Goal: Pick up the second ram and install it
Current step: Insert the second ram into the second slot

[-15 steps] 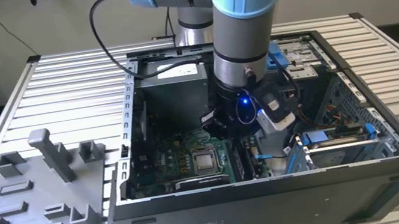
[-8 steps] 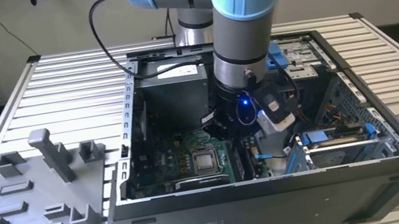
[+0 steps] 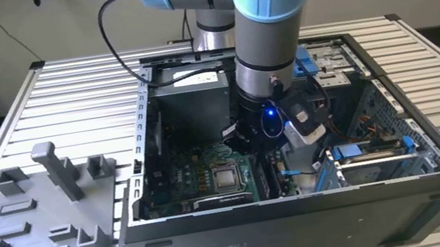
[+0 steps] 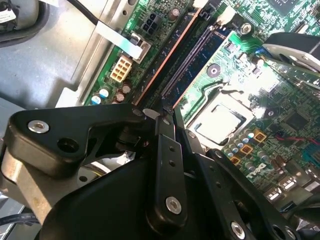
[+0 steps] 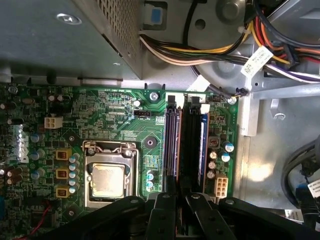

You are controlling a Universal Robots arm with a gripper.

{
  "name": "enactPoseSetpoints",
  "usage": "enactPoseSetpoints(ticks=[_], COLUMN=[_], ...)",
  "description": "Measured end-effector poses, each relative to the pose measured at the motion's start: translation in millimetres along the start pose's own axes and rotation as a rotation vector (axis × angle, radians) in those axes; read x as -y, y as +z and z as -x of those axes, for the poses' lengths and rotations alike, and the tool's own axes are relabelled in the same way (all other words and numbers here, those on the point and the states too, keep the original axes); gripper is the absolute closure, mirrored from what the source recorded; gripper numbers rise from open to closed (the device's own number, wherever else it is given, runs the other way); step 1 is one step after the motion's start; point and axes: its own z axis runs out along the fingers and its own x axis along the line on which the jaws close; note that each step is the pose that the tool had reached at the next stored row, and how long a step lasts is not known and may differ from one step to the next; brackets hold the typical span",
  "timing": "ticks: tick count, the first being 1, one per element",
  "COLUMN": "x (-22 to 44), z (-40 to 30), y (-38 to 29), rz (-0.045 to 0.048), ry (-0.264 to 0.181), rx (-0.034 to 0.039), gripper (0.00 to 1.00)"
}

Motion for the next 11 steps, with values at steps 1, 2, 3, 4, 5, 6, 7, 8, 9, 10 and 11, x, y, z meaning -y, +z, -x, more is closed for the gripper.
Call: enactPoseSetpoints(ticks=[1,2,3,4,5,6,7,8,9,10,11], x=[0.0,-0.1,-0.2,-0.2,-0.2,-0.3,-0.3,-0.3,-0.3,-0.3,-0.2], z=[0.0,0.0,0.0,0.0,0.0,0.0,0.0,0.0,0.0,-0.1,-0.1], y=[0.0,0.0,0.1,0.0,0.0,0.0,0.0,0.2,0.4,0.7,1.2], rz=[0.0,0.0001,0.0002,0.0002,0.0001,0.0001,0.0005,0.0013,0.0021,0.0028,0.0036], ry=[0.0,-0.001,-0.001,-0.001,-0.001,-0.001,-0.001,-0.001,-0.001,0.0,0.0], rx=[0.0,0.0001,0.0001,0.0001,0.0001,0.0001,0.0001,0.0001,0.0001,0.0001,0.0], gripper=[0.86,0.86,0.86,0.86,0.86,0.86,0.86,0.86,0.86,0.86,0.86])
